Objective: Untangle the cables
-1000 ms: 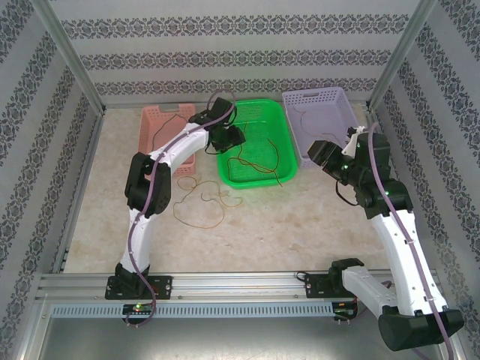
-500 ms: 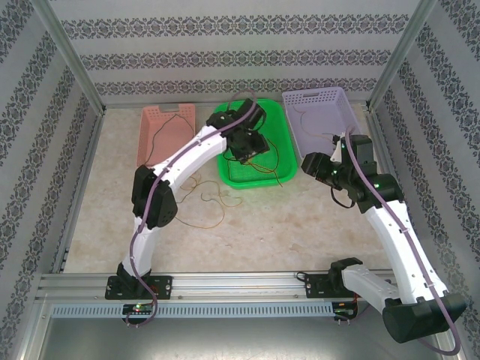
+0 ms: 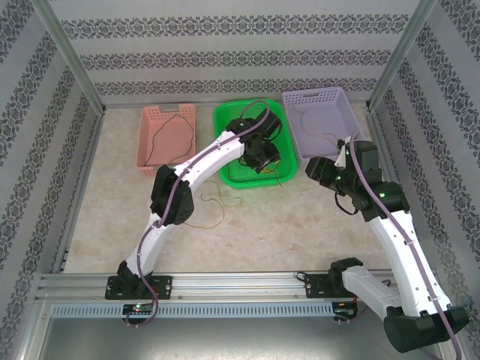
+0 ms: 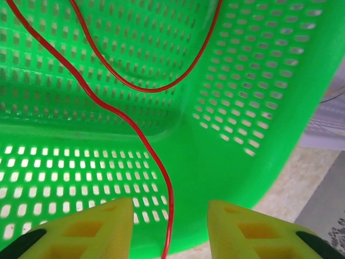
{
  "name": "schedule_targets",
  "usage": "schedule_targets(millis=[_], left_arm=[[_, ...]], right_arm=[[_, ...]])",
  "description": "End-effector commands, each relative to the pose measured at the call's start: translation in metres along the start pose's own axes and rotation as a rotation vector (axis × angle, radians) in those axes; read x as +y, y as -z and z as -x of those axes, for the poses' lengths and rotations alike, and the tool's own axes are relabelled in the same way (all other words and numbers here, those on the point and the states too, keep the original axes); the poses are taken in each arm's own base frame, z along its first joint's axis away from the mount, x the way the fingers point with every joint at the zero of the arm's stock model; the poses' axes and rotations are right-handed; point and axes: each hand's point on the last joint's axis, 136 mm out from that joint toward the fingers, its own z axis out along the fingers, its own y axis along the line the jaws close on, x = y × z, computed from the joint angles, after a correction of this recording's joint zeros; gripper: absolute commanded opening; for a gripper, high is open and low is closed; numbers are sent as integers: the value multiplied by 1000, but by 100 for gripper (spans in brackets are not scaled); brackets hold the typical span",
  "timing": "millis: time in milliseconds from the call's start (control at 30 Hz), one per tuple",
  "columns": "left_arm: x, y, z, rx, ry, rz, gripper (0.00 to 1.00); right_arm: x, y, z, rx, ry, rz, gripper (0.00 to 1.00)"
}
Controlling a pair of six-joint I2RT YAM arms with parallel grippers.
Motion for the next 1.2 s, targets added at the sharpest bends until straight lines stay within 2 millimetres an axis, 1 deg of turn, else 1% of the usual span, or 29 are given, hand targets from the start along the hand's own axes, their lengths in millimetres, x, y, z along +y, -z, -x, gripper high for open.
schedule_targets(millis=[0, 100, 233, 333, 500, 733, 933, 1000, 1167], left_arm=[[3, -7, -14, 31, 0, 34, 39], [4, -14, -14, 24, -7, 44, 38], [0, -20, -14, 20, -15, 30, 37], [-1, -24, -15, 27, -14, 24, 33], [-2, -27, -16, 26, -8, 24, 26], [-5, -30, -17, 32, 5, 10, 25], [-9, -34, -22, 45, 3, 1, 25], [-9, -33, -21, 38, 5, 4, 20], [-11, -29, -15, 6, 19, 0, 2]], right_arm=[[-7, 0, -9, 12, 4, -24, 51], [-8, -1, -12, 19, -6, -19, 51], [-6, -2, -16, 28, -11, 1, 51], [-1, -3, -17, 42, -11, 29, 51], [-1, -3, -19, 46, -13, 31, 51], [-1, -4, -19, 48, -15, 31, 51], [-1, -4, -20, 50, -13, 32, 51], [-2, -4, -21, 52, -14, 33, 51], [-1, -4, -22, 54, -16, 38, 51]])
